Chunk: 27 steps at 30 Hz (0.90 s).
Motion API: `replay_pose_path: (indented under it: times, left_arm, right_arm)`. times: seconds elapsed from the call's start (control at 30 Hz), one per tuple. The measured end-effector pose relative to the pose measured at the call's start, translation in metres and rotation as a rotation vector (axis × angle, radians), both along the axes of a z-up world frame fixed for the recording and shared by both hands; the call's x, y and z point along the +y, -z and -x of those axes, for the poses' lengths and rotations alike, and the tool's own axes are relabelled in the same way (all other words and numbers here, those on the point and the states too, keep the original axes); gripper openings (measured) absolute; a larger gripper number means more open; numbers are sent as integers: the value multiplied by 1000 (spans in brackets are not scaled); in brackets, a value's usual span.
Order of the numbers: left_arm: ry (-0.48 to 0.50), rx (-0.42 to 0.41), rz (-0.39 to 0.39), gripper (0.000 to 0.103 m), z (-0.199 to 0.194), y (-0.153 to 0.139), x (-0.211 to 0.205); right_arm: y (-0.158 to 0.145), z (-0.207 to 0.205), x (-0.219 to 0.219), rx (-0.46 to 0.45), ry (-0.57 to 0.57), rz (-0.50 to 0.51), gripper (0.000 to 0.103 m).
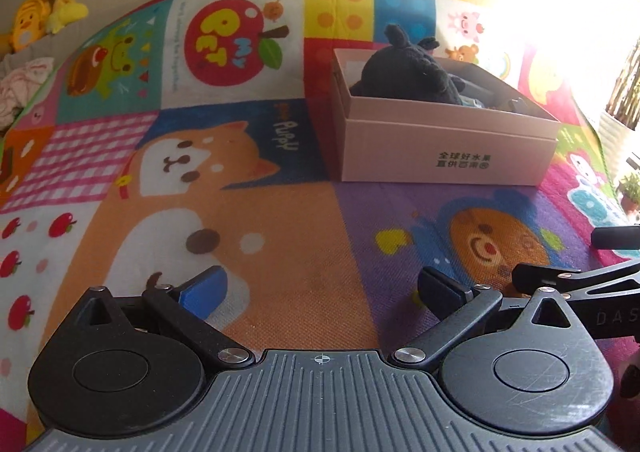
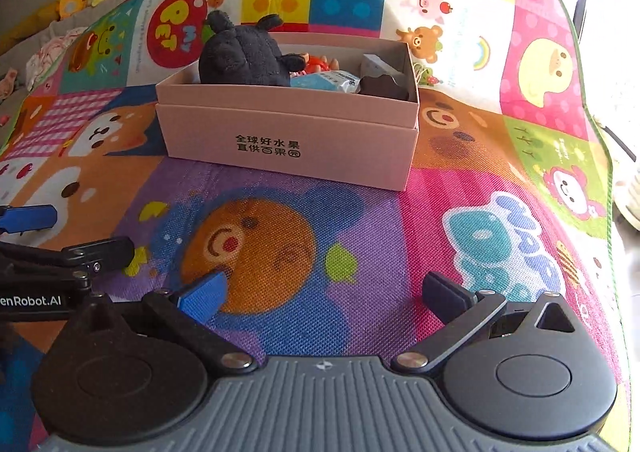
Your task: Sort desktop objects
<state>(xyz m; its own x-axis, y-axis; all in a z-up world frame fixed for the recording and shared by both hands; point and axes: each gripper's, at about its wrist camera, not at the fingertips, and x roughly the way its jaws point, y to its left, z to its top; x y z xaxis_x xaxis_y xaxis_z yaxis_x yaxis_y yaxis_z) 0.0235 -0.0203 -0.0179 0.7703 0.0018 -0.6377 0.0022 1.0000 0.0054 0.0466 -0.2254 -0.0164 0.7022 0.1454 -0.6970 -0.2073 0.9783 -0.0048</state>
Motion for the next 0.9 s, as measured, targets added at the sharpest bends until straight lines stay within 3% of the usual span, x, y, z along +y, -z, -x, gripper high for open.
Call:
replay_pose_path:
  times: [0.1,0.3,0.9]
  left_arm:
    - [-46,7,-1,103,-9,3,2]
    - [-47,6,1,103,-8,4,2]
    - [-47,6,5,103,-9,4,3]
  right_arm:
    - [3,-5,-3,-32,10,-16,103]
    - [6,-2,2,-74,59,-2,103]
    - [6,-2,1,-71,61,-15,103]
